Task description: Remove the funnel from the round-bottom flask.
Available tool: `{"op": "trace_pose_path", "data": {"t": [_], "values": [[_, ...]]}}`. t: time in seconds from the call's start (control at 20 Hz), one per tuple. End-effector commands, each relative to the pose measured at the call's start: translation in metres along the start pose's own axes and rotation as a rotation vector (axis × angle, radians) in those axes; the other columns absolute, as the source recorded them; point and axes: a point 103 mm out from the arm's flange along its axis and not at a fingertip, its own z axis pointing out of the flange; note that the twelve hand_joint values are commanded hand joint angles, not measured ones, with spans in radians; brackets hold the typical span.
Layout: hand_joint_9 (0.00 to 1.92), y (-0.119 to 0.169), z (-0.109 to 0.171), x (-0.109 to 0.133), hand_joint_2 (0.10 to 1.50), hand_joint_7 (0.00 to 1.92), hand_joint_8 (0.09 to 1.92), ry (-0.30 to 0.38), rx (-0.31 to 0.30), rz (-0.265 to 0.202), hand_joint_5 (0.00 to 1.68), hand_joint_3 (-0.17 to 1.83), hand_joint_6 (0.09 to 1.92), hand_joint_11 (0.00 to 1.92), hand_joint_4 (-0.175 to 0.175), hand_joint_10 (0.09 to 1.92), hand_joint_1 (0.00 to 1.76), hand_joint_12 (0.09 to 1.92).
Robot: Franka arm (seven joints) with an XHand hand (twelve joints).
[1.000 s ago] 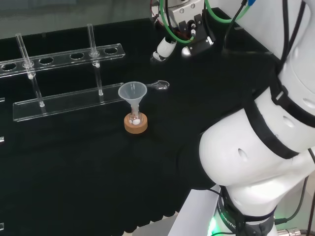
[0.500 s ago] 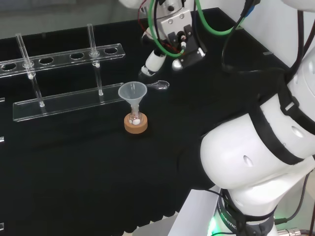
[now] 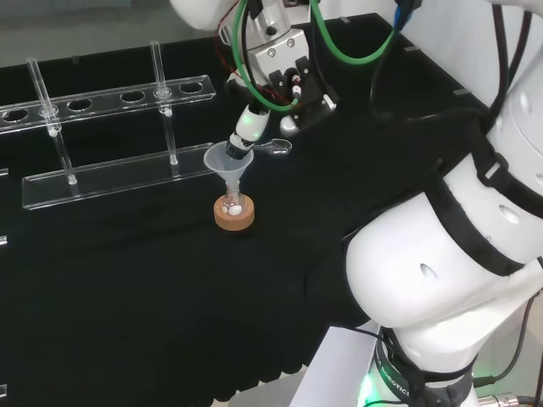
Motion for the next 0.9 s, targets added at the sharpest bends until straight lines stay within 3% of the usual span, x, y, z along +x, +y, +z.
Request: {"op": "trace_pose_path", "data": {"t": [0.05,0.45,0.9], "values": [[0.44,0.01,0.004,0.017,0.59,0.0,0.51,-0.023,0.042,-0.026,0.07,0.29,0.09,0.29,0.035,0.09,0.66,1.5],[0.39,0.026,0.014,0.03,0.6,0.0,0.38,-0.077,0.084,-0.054,0.01,0.26,0.09,0.27,0.042,0.09,0.66,1.51],[0.38,0.034,0.025,0.038,0.6,0.0,0.3,-0.088,0.093,-0.079,0.0,0.23,0.09,0.27,0.044,0.09,0.59,1.51]]}}
